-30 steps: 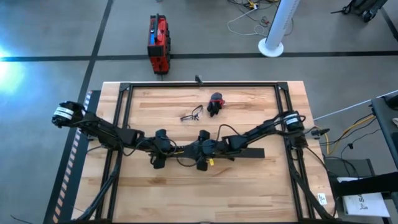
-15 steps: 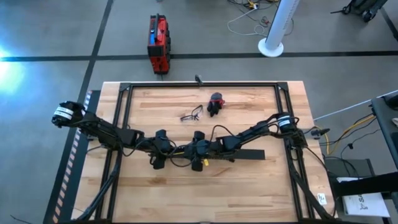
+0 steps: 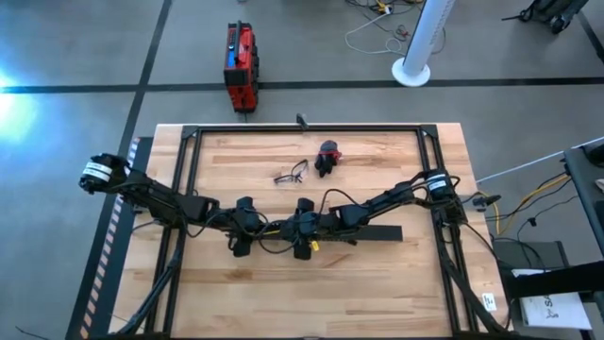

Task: Ziptie cables
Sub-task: Close the black cable duct lid

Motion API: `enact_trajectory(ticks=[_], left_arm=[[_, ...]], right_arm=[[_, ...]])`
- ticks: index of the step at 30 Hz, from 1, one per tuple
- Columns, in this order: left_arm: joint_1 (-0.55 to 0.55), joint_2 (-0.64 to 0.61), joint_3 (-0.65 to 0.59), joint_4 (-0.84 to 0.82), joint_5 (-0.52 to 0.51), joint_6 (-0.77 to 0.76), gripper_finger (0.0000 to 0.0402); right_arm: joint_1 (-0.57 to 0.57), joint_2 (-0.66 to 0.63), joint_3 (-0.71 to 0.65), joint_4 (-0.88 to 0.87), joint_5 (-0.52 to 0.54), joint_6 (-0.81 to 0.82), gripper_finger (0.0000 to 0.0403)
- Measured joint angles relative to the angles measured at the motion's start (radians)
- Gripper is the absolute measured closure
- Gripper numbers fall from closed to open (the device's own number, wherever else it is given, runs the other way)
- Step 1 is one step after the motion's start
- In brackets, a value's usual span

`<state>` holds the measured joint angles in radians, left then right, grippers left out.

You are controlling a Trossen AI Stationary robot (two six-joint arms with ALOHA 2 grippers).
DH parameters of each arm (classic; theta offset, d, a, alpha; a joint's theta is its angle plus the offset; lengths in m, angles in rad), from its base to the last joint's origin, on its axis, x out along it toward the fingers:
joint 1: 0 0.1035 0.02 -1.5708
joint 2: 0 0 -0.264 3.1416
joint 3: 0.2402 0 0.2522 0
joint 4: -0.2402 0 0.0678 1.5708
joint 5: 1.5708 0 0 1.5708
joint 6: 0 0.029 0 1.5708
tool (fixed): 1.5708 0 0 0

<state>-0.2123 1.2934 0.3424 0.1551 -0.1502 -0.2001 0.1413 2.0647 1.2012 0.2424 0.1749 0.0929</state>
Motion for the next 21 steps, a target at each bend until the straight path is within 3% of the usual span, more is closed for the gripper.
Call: enact_trajectory(ticks=[10, 15, 21], left_arm=[[0.0, 0.0, 0.0, 0.005, 0.001, -0.002, 0.0193], [-0.001, 0.032, 0.0, 0.034, 0.003, -0.002, 0.0193], [-0.001, 0.088, 0.0, 0.072, 0.001, 0.001, 0.0193]], right_arm=[[0.0, -0.008, 0.001, -0.006, -0.003, 0.001, 0.0183], [0.0, -0.003, 0.004, -0.013, -0.03, 0.019, 0.0184], [0.001, -0.007, 0.004, -0.029, 0.034, 0.049, 0.0184]])
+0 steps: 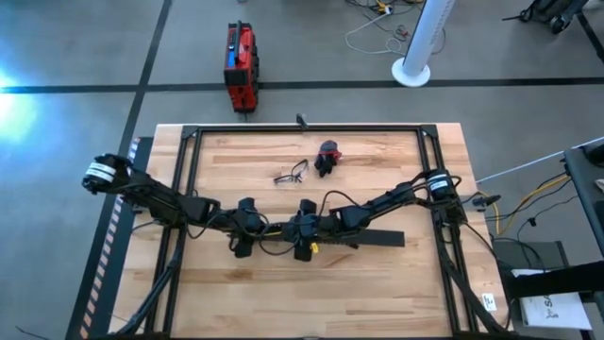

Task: Ziptie cables
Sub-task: Close the black cable duct lid

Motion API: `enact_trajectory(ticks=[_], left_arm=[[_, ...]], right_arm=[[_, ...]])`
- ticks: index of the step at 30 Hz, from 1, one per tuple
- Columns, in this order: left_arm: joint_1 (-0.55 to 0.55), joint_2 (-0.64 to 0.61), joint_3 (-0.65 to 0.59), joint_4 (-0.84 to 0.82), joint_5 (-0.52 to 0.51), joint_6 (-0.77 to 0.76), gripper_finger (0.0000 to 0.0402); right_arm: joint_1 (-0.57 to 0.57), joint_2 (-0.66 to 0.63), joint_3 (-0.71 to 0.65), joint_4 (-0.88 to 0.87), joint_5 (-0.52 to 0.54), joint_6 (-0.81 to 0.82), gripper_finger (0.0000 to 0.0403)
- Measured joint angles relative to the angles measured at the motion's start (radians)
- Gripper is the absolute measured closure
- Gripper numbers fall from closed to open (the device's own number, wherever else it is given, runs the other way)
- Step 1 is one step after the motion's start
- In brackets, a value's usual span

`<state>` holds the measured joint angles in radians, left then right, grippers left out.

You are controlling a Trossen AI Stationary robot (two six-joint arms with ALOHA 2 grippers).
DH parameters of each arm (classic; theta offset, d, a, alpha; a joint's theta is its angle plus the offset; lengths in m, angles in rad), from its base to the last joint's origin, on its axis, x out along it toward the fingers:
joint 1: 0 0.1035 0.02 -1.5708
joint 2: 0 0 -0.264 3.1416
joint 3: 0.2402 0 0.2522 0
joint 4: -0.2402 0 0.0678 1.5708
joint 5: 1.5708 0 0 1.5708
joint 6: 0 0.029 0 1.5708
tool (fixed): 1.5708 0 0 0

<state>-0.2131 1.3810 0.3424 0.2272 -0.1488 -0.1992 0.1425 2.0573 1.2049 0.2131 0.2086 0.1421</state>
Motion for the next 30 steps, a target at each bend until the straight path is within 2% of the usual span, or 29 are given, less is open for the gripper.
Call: enact_trajectory(ticks=[8, 17, 22, 30], left_arm=[[0.0, 0.003, 0.0, 0.017, -0.002, -0.005, 0.0193], [-0.002, -0.022, 0.005, 0.018, -0.01, -0.016, 0.0193], [-0.003, -0.023, 0.004, 0.015, 0.0, -0.023, 0.0193], [-0.003, -0.023, 0.001, 0.032, 0.001, -0.032, 0.0193]], right_arm=[[-0.001, -0.002, 0.008, -0.024, 0.009, 0.032, 0.0184], [-0.001, -0.026, 0.015, -0.127, 0.038, 0.052, 0.0184], [-0.006, -0.026, 0.012, -0.098, -0.028, 0.018, 0.0184], [-0.007, -0.026, 0.023, -0.089, -0.053, -0.012, 0.0184]])
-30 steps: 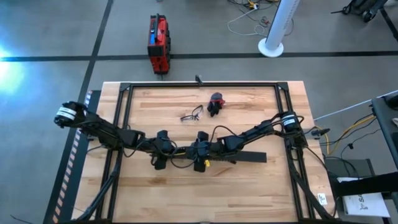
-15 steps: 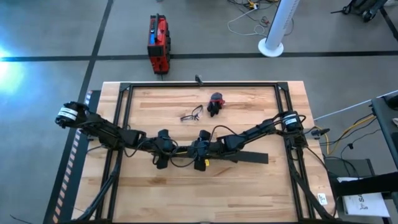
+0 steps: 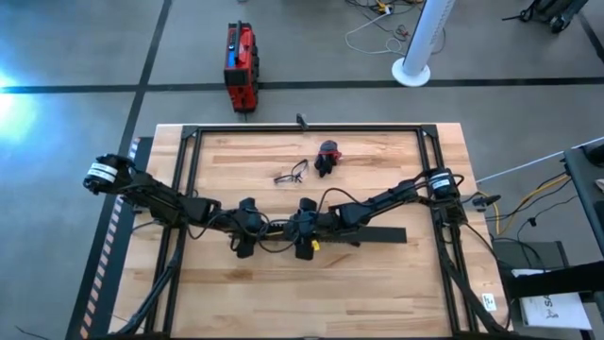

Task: Ziptie cables
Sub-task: Close the black cable duct lid

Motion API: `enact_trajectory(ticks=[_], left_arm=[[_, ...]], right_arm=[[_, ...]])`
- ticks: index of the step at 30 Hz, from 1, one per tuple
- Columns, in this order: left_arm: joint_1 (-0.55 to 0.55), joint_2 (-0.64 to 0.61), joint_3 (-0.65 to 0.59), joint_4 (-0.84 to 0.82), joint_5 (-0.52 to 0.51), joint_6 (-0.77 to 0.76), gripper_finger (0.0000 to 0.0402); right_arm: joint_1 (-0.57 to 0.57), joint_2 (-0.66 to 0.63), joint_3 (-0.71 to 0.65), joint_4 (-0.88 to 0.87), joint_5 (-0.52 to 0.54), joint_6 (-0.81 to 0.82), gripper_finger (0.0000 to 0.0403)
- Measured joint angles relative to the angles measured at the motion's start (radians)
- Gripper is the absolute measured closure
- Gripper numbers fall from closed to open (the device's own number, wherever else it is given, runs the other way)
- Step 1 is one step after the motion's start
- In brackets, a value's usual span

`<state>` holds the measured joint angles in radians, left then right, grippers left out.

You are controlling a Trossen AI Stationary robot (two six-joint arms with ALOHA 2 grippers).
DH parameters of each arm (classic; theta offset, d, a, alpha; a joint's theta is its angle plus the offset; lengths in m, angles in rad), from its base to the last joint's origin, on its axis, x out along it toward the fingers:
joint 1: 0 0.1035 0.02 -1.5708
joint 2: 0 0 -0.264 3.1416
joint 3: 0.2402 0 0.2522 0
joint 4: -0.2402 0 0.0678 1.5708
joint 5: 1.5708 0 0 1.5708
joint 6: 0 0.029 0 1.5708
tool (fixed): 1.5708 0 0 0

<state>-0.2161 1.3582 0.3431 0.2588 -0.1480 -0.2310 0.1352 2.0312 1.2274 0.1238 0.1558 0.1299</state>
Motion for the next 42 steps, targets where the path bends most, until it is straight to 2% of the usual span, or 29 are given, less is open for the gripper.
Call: enact_trajectory(ticks=[8, 20, 27, 35, 39, 42], left_arm=[[0.0, 0.0, -0.001, 0.005, -0.019, -0.024, 0.0193], [-0.037, 0.002, 0.004, 0.014, 0.0, -0.049, 0.0193], [-0.036, 0.0, 0.007, -0.002, -0.029, -0.061, 0.0193], [-0.037, 0.0, 0.006, 0.01, -0.031, -0.077, 0.0194], [-0.037, 0.0, 0.005, 0.012, -0.036, -0.076, 0.0194], [-0.037, 0.001, 0.002, 0.038, -0.043, -0.07, 0.0194]], right_arm=[[0.003, 0.0, 0.0, 0.007, -0.031, -0.015, 0.0183], [-0.006, 0.0, 0.005, -0.023, -0.023, 0.008, 0.0183], [-0.009, 0.0, 0.01, -0.03, -0.122, -0.065, 0.0185], [0.01, 0.0, 0.01, -0.039, -0.13, -0.124, 0.0183], [0.01, 0.0, 0.01, -0.037, -0.136, -0.114, 0.0185], [0.012, 0.0, 0.011, -0.039, -0.093, -0.068, 0.0185]])
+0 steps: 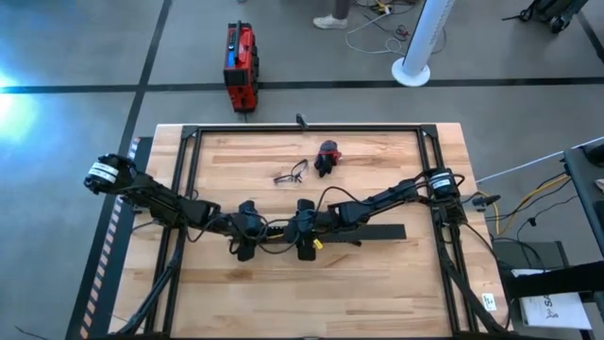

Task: Ziptie cables
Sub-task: Close the black cable duct lid

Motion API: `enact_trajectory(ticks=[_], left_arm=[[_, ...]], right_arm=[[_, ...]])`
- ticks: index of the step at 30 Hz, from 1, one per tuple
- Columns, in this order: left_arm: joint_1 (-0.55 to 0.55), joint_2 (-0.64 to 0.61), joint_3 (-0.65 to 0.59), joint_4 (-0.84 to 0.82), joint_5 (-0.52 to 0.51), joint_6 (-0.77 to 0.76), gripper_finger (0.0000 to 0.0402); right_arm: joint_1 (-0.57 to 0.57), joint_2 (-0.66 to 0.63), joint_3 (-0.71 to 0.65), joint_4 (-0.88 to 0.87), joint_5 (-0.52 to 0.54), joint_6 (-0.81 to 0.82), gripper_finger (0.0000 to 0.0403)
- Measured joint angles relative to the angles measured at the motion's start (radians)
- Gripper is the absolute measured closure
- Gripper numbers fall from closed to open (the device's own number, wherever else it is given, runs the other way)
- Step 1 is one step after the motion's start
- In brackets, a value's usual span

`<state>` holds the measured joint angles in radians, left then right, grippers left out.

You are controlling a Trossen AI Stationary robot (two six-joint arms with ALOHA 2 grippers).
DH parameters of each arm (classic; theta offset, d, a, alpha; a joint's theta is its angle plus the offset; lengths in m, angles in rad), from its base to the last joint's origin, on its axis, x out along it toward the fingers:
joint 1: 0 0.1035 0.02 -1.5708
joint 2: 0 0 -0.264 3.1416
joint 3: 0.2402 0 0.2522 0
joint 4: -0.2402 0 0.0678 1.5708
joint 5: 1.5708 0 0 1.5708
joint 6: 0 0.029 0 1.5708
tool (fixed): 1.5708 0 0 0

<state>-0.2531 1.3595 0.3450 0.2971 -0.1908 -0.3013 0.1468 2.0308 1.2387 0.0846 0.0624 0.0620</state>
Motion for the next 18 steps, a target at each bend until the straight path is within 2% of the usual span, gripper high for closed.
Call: enact_trajectory(ticks=[4, 11, 18], left_arm=[[0.0, 0.013, 0.001, 0.051, -0.013, 0.004, 0.0194], [-0.007, 0.042, 0.029, 0.042, -0.024, 0.004, 0.0194], [-0.009, 0.041, 0.031, 0.041, -0.029, 0.0, 0.0194]], right_arm=[[-0.004, 0.0, 0.011, -0.005, 0.051, 0.043, 0.0182], [-0.012, 0.0, 0.029, -0.04, 0.063, 0.05, 0.0185], [-0.009, 0.0, 0.057, -0.055, -0.013, -0.053, 0.0182]])
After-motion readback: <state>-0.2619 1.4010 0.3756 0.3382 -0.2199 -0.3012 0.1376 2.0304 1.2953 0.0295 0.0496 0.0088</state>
